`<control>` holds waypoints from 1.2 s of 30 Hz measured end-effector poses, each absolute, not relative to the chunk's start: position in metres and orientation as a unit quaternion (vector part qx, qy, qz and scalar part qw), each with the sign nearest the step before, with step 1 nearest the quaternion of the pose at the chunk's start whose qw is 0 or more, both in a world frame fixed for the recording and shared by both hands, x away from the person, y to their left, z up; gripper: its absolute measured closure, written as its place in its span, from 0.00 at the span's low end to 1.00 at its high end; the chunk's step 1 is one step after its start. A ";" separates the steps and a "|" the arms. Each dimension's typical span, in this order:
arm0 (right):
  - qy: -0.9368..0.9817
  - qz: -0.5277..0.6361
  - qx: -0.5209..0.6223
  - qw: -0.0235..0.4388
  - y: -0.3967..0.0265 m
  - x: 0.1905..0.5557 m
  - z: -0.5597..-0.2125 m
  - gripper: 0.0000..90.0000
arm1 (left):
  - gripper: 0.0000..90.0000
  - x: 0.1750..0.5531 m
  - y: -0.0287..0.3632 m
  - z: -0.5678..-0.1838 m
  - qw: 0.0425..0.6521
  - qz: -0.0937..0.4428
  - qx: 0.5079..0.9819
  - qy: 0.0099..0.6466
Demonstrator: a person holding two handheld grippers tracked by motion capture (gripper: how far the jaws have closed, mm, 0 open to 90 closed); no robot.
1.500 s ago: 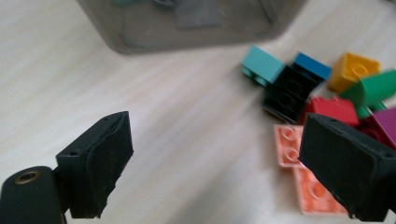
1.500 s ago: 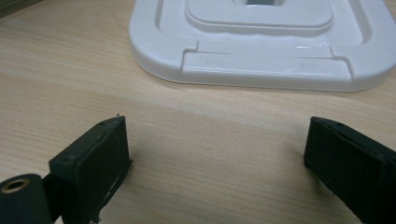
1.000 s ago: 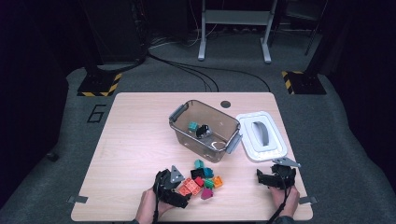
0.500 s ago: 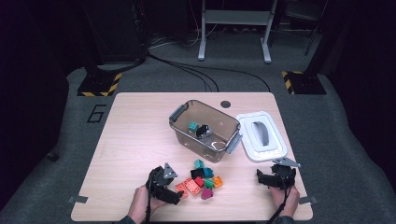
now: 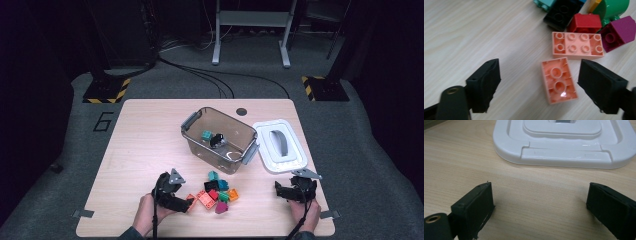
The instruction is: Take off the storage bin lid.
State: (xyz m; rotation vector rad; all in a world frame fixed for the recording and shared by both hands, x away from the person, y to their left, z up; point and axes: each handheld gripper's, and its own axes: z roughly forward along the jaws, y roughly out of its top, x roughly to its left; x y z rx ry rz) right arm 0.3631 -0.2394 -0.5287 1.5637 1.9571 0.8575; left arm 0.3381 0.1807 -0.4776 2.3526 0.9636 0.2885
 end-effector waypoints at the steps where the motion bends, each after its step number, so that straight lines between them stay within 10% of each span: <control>1: 0.717 0.314 0.573 0.244 -0.239 0.363 -0.529 0.07 | 0.27 0.338 0.177 -0.481 0.283 0.105 0.882 0.362; 12: 0.717 0.314 0.572 0.244 -0.239 0.363 -0.529 0.07 | 0.64 0.341 0.179 -0.493 0.264 0.088 0.894 0.351; 22: 0.716 0.314 0.573 0.244 -0.240 0.363 -0.529 0.07 | 0.52 0.351 0.177 -0.488 0.257 0.088 0.898 0.347; 36: 0.716 0.315 0.573 0.245 -0.240 0.363 -0.529 0.08 | 0.65 0.358 0.173 -0.488 0.236 0.083 0.901 0.356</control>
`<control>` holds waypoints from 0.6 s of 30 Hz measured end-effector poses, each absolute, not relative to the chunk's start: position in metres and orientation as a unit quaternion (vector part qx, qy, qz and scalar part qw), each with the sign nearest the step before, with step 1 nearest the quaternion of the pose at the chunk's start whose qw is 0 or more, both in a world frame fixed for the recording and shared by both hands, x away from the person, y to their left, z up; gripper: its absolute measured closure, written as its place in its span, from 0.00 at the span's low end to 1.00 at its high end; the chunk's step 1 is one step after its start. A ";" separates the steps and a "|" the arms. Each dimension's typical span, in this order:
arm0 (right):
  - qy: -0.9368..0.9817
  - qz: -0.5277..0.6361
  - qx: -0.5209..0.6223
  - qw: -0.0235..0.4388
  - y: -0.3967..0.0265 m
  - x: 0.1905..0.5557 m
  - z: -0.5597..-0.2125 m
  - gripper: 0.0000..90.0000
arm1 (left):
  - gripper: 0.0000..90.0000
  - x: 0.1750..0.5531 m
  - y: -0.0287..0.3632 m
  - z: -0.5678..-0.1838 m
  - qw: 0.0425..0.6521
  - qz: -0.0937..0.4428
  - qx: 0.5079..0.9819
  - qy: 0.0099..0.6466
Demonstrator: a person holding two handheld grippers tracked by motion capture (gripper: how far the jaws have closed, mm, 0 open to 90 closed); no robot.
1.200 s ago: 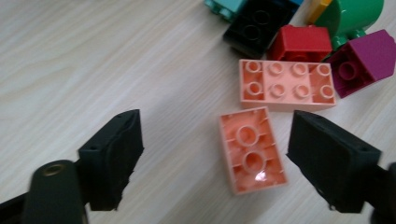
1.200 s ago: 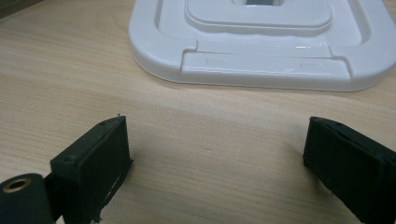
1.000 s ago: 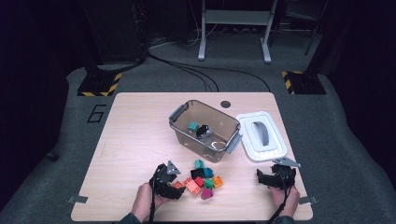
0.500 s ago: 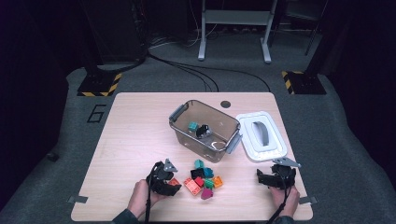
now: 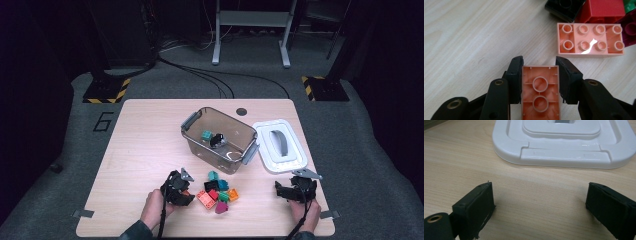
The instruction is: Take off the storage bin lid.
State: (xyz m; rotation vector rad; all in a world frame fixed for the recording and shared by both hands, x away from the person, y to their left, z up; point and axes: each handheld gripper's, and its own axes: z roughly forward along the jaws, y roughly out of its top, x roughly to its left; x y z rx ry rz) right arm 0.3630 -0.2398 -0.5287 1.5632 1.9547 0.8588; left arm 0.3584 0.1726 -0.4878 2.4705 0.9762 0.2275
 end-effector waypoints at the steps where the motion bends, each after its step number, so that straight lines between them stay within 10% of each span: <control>1: 0.716 0.315 0.573 0.245 -0.240 0.363 -0.529 0.08 | 0.65 0.359 0.174 -0.486 0.242 0.083 0.899 0.356; 18: 0.716 0.315 0.573 0.245 -0.240 0.363 -0.529 0.08 | 0.66 0.391 0.196 -0.445 0.303 0.109 0.871 0.371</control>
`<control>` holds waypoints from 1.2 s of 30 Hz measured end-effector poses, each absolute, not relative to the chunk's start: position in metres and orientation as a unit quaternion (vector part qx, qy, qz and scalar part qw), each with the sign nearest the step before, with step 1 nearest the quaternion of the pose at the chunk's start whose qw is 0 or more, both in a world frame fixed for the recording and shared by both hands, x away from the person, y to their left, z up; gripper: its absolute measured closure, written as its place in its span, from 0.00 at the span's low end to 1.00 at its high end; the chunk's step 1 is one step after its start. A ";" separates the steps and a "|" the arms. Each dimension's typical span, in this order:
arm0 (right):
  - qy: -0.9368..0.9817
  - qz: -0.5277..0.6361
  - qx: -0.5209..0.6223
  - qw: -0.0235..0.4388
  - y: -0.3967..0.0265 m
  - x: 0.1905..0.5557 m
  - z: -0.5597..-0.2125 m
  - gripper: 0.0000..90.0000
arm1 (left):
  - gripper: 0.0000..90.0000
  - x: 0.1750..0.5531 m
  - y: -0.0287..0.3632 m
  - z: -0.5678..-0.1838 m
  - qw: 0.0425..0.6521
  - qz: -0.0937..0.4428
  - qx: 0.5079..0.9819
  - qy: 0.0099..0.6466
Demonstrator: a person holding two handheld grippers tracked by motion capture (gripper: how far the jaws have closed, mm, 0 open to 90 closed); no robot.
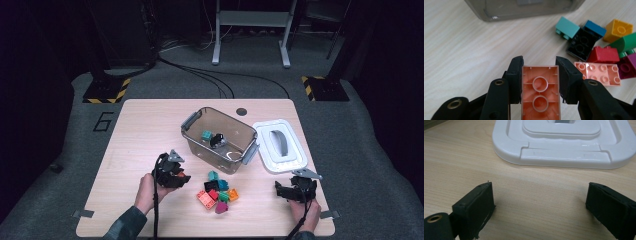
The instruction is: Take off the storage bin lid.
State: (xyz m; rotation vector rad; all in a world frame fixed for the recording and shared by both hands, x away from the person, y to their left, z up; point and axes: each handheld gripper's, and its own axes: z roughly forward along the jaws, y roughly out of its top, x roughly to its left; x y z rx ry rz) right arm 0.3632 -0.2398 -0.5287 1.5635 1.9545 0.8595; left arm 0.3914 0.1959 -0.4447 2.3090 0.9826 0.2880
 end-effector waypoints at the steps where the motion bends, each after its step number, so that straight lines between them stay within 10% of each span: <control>1: 0.716 0.315 0.573 0.245 -0.240 0.363 -0.529 0.08 | 0.66 0.393 0.196 -0.442 0.305 0.112 0.870 0.372; 36: 0.716 0.315 0.572 0.246 -0.240 0.363 -0.529 0.08 | 0.66 0.449 0.203 -0.362 0.349 0.163 0.845 0.372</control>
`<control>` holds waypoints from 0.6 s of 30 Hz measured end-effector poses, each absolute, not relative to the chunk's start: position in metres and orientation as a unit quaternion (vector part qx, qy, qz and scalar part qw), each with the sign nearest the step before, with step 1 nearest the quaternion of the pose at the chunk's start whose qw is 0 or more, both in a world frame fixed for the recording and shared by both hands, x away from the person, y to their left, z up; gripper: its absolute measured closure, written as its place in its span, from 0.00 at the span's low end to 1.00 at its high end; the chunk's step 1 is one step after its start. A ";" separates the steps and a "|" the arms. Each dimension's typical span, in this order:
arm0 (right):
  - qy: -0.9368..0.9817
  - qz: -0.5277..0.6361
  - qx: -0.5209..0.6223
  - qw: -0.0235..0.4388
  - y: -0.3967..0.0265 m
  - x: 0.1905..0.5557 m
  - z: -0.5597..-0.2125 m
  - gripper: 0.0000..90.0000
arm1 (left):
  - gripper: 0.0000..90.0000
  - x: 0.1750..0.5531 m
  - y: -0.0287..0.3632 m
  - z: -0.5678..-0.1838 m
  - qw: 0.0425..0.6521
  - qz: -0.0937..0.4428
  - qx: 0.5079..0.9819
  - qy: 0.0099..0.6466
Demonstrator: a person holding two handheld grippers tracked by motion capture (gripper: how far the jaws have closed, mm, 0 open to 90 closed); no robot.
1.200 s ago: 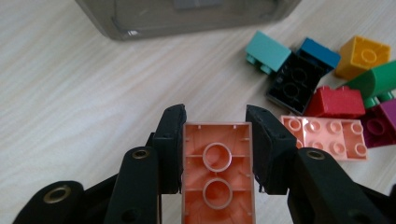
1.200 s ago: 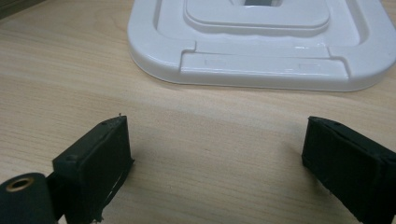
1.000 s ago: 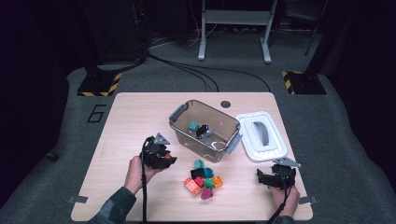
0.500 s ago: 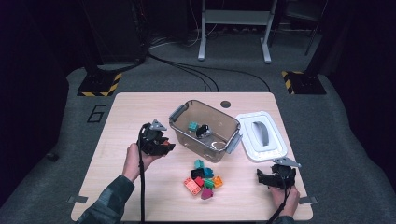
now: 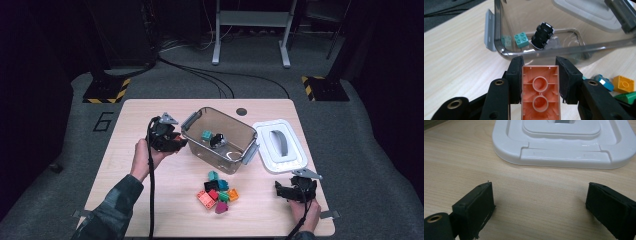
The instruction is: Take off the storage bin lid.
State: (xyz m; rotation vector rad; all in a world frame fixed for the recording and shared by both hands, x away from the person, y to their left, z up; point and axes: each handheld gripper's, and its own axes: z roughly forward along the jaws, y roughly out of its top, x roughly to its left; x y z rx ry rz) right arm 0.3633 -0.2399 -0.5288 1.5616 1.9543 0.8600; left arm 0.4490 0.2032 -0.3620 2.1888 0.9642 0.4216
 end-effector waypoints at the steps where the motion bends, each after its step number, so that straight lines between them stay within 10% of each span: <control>1: 0.716 0.315 0.572 0.245 -0.240 0.363 -0.529 0.08 | 0.66 0.451 0.202 -0.360 0.349 0.165 0.845 0.371; 18: 0.716 0.315 0.572 0.246 -0.240 0.363 -0.529 0.08 | 0.66 0.486 0.172 -0.337 0.358 0.190 0.842 0.355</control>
